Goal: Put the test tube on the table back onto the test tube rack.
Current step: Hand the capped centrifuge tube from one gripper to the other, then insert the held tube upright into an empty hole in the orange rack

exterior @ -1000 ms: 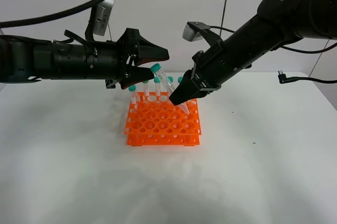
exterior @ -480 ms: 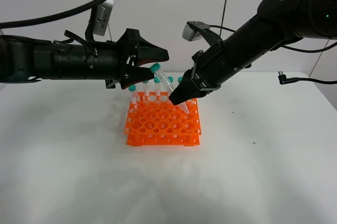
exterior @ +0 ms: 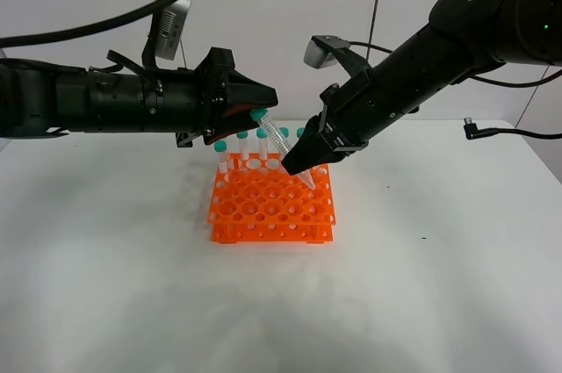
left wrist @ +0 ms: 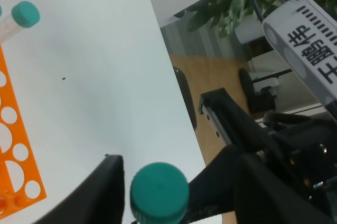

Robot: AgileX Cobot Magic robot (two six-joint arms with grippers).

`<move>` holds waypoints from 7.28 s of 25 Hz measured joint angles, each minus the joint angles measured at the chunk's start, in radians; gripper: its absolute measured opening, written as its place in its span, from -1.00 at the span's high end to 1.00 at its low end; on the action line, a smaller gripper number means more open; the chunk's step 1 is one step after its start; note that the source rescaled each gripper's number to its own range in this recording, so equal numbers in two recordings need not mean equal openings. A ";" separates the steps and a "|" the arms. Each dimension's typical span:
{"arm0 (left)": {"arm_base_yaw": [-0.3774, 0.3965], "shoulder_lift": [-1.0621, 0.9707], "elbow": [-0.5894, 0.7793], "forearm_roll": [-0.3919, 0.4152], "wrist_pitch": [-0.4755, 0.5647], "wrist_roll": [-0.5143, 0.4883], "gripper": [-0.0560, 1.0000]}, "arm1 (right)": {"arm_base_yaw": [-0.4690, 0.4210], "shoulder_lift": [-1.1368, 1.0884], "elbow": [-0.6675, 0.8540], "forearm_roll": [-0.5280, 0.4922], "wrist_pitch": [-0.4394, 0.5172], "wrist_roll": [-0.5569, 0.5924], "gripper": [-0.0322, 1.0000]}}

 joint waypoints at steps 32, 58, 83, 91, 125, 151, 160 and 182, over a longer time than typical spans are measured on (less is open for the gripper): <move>0.000 0.000 0.000 0.007 0.000 0.001 0.89 | 0.000 0.000 0.000 0.021 -0.023 -0.038 -0.33; 0.000 0.000 0.000 0.010 0.000 0.001 0.89 | -0.121 0.014 -0.336 -0.762 0.237 0.830 -1.00; 0.000 0.000 0.000 0.015 0.000 0.001 0.89 | -0.378 -0.467 0.389 -0.734 0.267 0.853 -1.00; 0.000 0.000 0.000 0.015 0.000 0.001 0.89 | -0.378 -0.883 0.731 -0.739 0.157 0.852 -1.00; 0.000 -0.195 0.000 0.009 0.003 0.001 0.89 | -0.378 -1.740 0.825 -0.746 0.090 0.852 -1.00; -0.220 -0.444 0.006 1.379 -0.502 -0.631 0.89 | -0.378 -1.740 0.825 -0.744 0.090 0.853 -1.00; -0.275 -0.233 0.033 1.614 -0.795 -0.789 0.89 | -0.378 -1.740 0.825 -0.740 0.090 0.853 -1.00; -0.195 0.185 -0.105 1.582 -0.934 -0.870 0.89 | -0.378 -1.740 0.825 -0.740 0.090 0.853 -1.00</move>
